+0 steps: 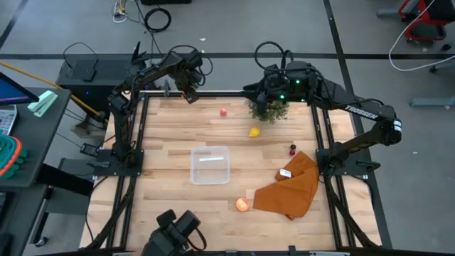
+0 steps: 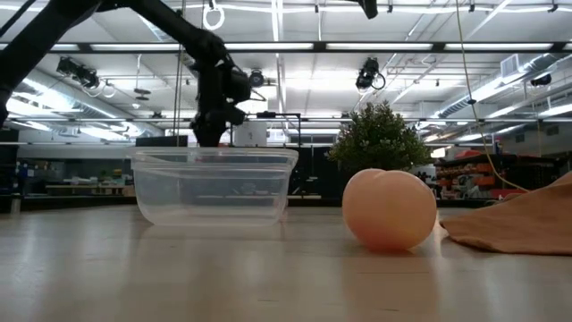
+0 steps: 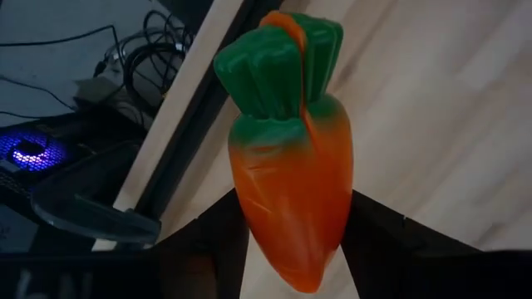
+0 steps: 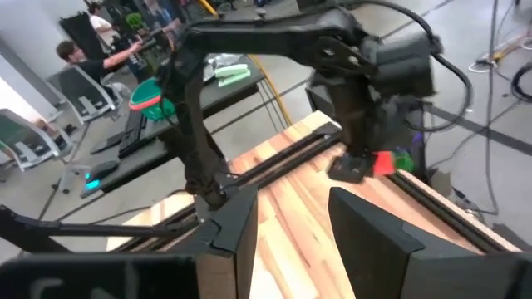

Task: Pick and placing Produce into tupperware
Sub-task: Put the orange carrot into the transparent bin

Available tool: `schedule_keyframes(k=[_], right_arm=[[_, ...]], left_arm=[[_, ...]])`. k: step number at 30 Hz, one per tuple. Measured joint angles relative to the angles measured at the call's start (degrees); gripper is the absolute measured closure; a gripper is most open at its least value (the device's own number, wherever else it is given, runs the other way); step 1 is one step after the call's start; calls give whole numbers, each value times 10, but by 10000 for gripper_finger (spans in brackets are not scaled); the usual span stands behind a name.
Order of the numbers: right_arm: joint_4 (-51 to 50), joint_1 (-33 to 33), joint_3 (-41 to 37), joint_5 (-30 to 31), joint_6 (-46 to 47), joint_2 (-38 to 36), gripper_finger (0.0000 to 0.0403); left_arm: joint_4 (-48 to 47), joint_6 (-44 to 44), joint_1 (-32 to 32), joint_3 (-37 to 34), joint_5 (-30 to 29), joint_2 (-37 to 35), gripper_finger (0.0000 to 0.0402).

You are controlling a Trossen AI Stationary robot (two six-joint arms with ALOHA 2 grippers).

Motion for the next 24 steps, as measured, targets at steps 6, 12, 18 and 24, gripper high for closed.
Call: schedule_keyframes(k=[6,12,18,24], right_arm=[[-10,-17,0,0,-20,-26,280],[-54,-41,0,0,-34,-59,280],[-94,-63,0,0,-51,-93,280],[-121,-82,0,0,-65,-123,280]], left_arm=[[-56,-32,-46,49,1,-6,222],[-95,-56,-116,76,2,-6,229],[-125,-79,-196,103,2,-6,227],[-127,-121,-267,142,35,-6,228]])
